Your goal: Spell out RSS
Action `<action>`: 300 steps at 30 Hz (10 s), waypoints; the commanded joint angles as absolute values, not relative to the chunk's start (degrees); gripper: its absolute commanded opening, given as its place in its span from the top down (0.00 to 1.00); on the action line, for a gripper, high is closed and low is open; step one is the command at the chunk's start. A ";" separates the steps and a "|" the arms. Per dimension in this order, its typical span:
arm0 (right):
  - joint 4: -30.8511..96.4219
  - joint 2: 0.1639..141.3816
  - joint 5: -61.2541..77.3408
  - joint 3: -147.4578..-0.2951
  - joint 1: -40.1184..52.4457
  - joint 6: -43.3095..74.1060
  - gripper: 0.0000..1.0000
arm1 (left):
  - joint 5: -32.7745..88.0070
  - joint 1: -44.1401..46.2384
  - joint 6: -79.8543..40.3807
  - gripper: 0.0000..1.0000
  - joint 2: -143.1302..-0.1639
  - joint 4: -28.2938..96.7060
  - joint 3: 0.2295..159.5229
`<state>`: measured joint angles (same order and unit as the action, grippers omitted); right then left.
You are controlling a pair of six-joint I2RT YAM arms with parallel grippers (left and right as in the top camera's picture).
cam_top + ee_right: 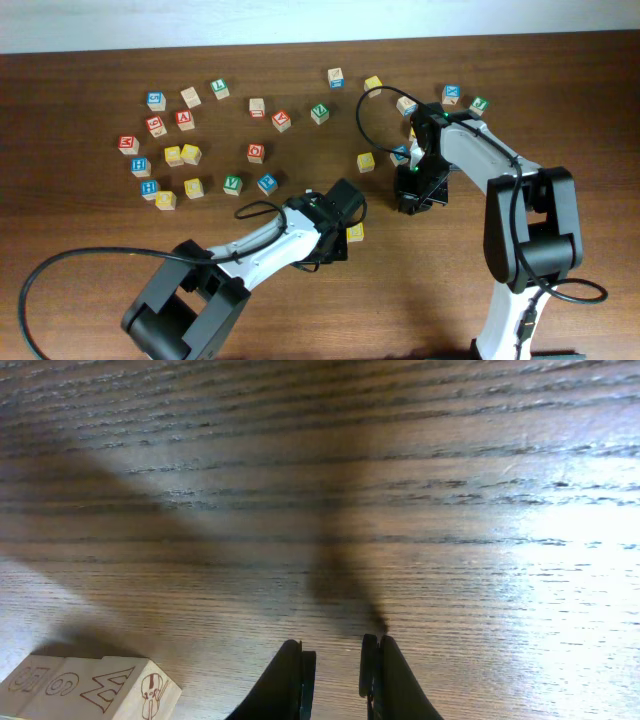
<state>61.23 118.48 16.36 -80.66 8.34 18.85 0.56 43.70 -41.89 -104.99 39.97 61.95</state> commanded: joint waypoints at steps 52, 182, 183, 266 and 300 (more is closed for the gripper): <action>63.18 118.37 15.81 -86.04 25.56 21.52 0.96 | -2.83 27.42 -42.83 1.00 -88.82 47.70 60.99; 68.47 118.34 18.81 -84.66 26.87 20.01 0.91 | 12.99 26.76 -32.86 1.00 -104.55 39.09 61.45; 68.86 118.34 18.79 -85.12 26.11 20.01 0.92 | 12.60 26.63 -32.86 1.00 -104.55 39.18 61.45; 4.58 0.19 0.32 -0.32 0.27 1.80 0.02 | 1.67 8.82 -28.14 0.01 -75.31 56.29 66.81; 4.51 0.19 0.36 -0.32 0.27 1.72 0.02 | 5.15 7.70 -5.80 0.01 -15.38 31.00 21.08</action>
